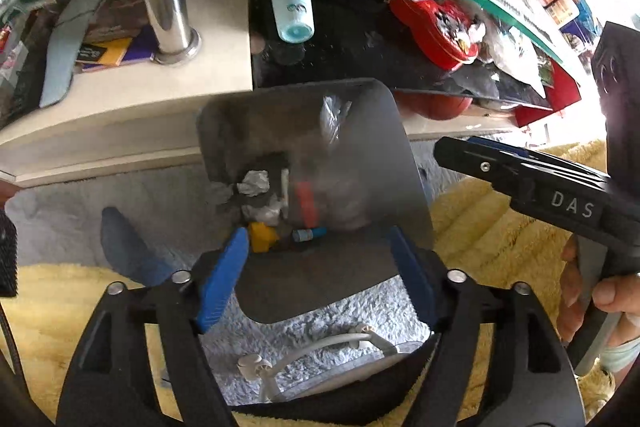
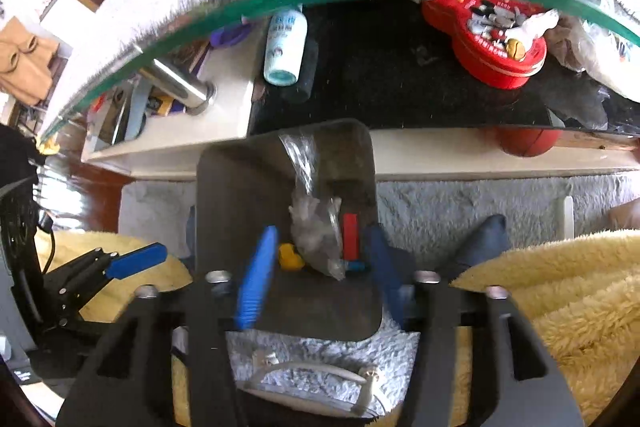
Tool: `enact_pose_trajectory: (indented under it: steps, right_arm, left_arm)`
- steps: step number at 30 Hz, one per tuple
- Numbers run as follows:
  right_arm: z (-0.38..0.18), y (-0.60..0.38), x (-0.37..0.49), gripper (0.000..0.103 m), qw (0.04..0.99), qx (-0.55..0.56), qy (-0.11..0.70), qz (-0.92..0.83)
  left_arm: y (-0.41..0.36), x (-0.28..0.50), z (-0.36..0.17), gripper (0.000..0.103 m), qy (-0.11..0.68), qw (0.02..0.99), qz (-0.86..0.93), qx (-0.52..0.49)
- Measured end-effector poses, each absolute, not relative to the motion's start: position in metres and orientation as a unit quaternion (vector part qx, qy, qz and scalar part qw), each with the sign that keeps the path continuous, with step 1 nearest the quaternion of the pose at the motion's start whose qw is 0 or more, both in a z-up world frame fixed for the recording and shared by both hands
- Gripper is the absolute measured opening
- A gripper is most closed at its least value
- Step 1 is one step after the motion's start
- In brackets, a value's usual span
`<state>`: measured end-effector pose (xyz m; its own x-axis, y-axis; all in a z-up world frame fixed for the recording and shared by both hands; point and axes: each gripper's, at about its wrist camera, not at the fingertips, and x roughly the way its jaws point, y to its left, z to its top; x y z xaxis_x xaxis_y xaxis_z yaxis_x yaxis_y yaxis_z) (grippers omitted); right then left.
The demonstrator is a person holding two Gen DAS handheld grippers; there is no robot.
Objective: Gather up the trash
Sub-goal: 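Carry yellow block and plastic bag into the black bin and open both tools, then raise both open tools back over the table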
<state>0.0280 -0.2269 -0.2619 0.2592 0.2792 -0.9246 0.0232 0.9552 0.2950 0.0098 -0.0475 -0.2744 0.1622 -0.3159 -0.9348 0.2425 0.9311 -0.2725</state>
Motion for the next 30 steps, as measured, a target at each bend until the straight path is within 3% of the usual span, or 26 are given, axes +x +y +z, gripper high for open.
enact_pose_trajectory:
  steps: [2, 4, 7, 18, 30]
  right_arm:
    - [-0.257, -0.230, 0.029, 0.063, 0.788, 0.130, 0.597, 0.081]
    - [-0.247, -0.233, 0.028, 0.081, 0.799, 0.129, 0.583, 0.073]
    - [-0.229, -0.242, 0.031, 0.093, 0.814, 0.133, 0.562, 0.063]
    - [-0.172, -0.268, 0.065, 0.096, 0.853, 0.145, 0.499, 0.048]
    - [-0.158, -0.270, 0.122, 0.096, 0.863, 0.141, 0.483, 0.043]
  left_arm:
    - [-0.045, 0.011, -0.268, 0.079, 0.614, 0.768, -0.180, -0.027]
    - [-0.040, 0.013, -0.260, 0.086, 0.607, 0.774, -0.178, -0.025]
    - [-0.029, 0.019, -0.244, 0.091, 0.593, 0.787, -0.168, -0.030]
    - [-0.005, 0.058, -0.181, 0.095, 0.529, 0.835, -0.140, -0.046]
    - [-0.015, 0.113, -0.165, 0.095, 0.511, 0.847, -0.145, -0.031]
